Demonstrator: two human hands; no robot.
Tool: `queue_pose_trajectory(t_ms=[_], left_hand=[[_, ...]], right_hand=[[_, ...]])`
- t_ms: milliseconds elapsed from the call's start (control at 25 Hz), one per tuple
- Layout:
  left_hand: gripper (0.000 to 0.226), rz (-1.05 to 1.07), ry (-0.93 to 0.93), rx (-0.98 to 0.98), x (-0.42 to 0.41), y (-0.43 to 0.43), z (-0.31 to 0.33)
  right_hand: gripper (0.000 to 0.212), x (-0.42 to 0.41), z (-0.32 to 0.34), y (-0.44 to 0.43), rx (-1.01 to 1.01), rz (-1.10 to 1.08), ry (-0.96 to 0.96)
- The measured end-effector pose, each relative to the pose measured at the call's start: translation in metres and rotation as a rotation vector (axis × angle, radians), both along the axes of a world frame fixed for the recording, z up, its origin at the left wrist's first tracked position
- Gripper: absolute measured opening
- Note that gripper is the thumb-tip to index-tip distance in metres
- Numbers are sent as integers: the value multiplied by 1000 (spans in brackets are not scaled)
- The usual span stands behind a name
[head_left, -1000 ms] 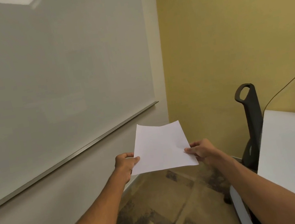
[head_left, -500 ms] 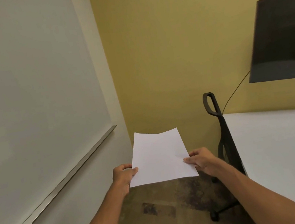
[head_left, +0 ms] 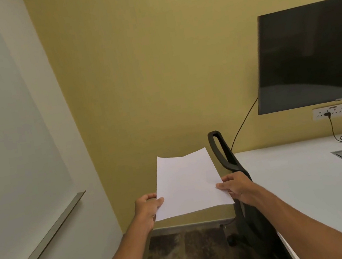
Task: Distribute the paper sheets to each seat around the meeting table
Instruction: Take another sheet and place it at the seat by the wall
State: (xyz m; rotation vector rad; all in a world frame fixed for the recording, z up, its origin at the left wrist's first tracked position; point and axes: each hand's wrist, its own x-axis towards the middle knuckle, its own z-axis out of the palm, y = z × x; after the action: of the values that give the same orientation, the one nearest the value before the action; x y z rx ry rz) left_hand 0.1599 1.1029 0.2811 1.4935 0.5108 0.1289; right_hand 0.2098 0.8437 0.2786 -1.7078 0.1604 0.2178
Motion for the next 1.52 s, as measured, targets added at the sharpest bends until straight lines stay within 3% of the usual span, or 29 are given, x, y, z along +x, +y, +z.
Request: queue_pose_trajectory(t_ms=[480,760,1160,1520], left_hand=[[32,-320,-42,39,276,-85,11],[16,-602,-73,107,411,-184,15],[24,-918,48,110,498,-337,-28],[29,-1038,195,174,533,-424,-73]], right_hand=[[13,176,-7,-84,132,-341,-5],[13,238,-8,-160,216,-635,-49],[12,259,-56,-260,280,-955,-4],[14,276,-106,-320,310,-1092,74]])
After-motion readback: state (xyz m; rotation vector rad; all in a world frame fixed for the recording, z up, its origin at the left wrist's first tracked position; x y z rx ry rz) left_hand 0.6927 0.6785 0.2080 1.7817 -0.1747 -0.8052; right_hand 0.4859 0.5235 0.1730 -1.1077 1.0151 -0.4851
